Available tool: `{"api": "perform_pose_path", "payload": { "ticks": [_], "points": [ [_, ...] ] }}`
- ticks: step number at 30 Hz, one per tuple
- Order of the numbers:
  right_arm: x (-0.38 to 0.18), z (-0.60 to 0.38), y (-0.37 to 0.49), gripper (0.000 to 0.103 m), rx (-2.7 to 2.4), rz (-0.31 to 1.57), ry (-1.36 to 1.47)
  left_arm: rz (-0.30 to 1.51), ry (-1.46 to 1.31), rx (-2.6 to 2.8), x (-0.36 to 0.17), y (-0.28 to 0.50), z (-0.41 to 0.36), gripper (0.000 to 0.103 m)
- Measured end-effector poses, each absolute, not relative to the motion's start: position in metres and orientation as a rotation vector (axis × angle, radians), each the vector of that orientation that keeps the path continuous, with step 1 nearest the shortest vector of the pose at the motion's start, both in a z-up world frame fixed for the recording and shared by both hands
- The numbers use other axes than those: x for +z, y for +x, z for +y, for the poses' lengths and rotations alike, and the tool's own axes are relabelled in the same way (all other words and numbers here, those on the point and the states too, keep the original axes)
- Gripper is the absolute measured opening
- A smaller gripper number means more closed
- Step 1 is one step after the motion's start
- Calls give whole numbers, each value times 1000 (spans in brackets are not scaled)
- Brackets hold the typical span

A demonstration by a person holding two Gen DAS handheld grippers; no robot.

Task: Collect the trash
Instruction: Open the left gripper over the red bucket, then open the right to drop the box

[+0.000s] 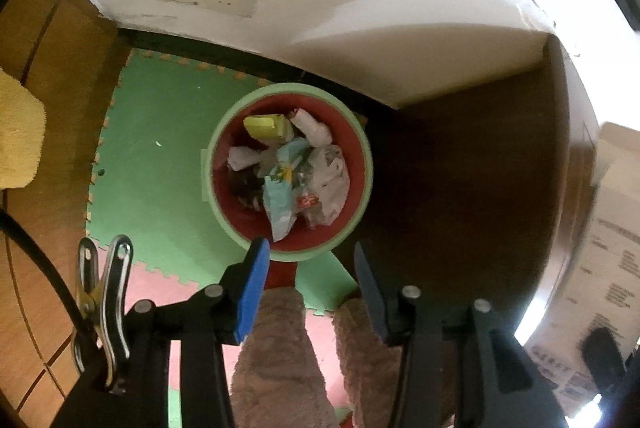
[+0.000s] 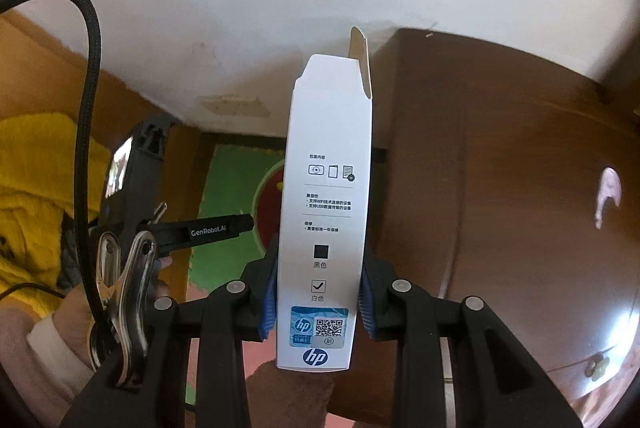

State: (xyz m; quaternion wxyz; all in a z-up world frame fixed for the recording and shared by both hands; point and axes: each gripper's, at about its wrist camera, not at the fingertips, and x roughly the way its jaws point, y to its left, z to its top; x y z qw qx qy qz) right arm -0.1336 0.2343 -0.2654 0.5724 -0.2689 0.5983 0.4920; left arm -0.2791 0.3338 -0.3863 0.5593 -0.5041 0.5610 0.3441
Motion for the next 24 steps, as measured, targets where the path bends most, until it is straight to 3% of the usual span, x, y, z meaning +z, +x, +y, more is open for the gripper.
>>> {"api": "perform_pose_path", "payload": {
  "ticks": [19, 21, 24],
  "points": [
    [-328, 285, -181, 35, 1253, 1449, -851, 1327, -1224, 883, -383, -334, 331, 46],
    [-329, 288, -182, 37, 1248, 1437, -854, 1327, -1223, 885, -382, -336, 331, 46],
    [-321, 285, -178, 51, 1262, 1420, -850, 1325, -1227, 884, -383, -337, 332, 46]
  ]
}}
